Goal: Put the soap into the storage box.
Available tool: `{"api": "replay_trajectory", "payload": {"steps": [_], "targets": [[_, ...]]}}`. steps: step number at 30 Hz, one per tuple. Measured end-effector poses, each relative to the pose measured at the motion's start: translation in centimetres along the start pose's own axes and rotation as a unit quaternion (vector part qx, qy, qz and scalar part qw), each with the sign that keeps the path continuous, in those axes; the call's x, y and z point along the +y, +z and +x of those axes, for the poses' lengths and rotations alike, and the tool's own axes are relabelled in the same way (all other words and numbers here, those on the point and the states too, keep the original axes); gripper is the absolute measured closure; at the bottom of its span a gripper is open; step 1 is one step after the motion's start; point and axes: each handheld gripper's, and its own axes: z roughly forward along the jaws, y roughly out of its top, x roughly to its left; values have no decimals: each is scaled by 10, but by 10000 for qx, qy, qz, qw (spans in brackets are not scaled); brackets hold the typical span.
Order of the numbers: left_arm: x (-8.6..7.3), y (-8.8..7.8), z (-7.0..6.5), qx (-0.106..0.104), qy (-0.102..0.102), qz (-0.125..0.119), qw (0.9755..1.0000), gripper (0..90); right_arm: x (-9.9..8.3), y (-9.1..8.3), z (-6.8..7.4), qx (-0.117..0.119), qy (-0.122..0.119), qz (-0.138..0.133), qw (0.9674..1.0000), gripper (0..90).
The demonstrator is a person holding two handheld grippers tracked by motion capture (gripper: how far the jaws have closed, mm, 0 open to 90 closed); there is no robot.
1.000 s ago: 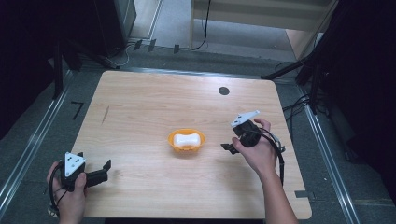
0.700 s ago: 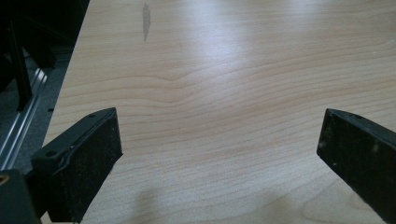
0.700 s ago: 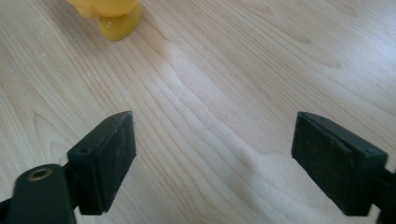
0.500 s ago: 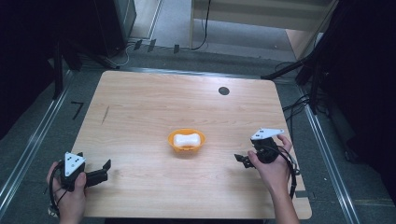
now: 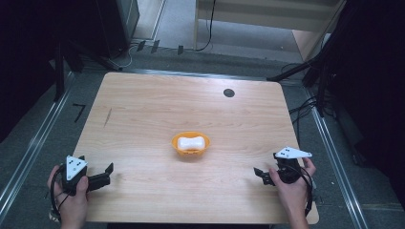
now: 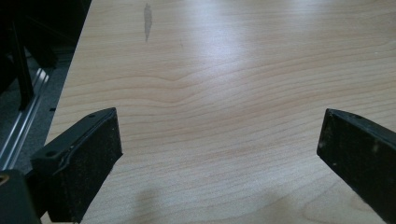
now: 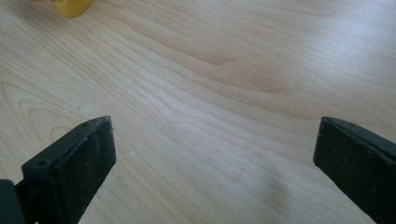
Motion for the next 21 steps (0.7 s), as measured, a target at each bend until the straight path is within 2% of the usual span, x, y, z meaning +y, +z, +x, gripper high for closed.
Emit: {"api": "replay_trajectory", "payload": {"steps": [2,4,9,21], "targets": [[0,0,0,0,-2,-1,10000,1,-7,-4,-2,-32,56,-57,10000,0],[0,0,0,6,-6,1,10000,1,-13,-9,-3,-162,99,-190,9996,0],[0,0,0,13,-4,3,10000,0,-28,-19,-10,-53,313,-297,9991,0],[0,0,0,38,-5,-9,10000,1,-55,-42,-18,-195,489,-482,9974,0]]}}
